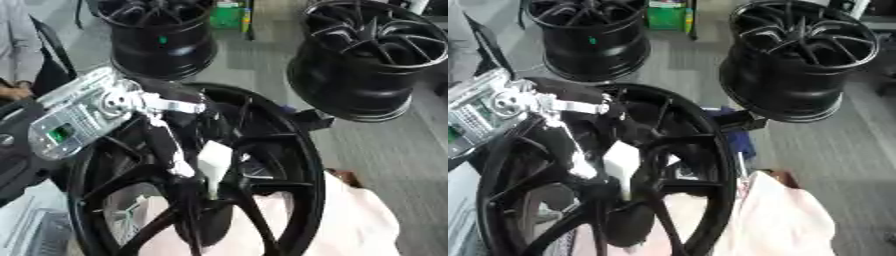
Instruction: Pull the pin out of the wheel hub.
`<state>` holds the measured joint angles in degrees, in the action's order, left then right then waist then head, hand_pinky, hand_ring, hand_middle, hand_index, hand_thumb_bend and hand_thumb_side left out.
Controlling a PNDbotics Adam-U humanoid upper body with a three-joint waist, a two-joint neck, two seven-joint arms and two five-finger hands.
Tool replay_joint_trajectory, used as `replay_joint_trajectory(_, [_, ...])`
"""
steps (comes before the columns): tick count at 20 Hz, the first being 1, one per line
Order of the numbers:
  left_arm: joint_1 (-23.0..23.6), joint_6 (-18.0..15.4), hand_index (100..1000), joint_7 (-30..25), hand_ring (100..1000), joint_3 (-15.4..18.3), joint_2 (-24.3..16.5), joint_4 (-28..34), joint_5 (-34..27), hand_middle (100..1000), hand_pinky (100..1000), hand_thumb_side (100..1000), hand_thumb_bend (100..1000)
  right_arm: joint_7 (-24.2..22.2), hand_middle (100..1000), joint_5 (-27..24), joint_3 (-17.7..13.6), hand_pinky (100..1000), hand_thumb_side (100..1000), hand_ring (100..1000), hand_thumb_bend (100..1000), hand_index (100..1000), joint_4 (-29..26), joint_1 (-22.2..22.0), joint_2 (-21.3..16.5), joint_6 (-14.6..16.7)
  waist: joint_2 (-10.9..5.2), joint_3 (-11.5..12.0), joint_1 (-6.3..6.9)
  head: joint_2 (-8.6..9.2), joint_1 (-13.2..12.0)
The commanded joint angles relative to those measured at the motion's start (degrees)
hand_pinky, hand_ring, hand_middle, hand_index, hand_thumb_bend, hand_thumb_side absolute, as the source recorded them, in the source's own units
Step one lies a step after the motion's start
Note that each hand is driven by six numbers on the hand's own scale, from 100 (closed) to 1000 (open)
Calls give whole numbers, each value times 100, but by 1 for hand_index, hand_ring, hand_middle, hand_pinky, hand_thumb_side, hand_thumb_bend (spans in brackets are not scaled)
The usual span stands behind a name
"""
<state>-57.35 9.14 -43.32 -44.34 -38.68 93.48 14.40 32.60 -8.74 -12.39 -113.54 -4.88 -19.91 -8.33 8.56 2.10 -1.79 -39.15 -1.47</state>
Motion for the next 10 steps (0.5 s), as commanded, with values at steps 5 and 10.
replay_joint_trajectory(5, [-57, 27, 842, -4, 794, 5, 44, -34, -6, 687, 813, 283, 456, 28, 701, -31, -75, 698, 756, 671, 100, 746, -106, 66, -53, 19, -39, -22, 13, 114, -7])
replay_joint_trajectory(10, [-47, 46, 827, -14, 781, -1, 90, -40, -36, 662, 809, 277, 428, 43, 701, -36, -84, 699, 757, 672, 100, 747, -106, 68, -39, 22, -30, -32, 10, 118, -38])
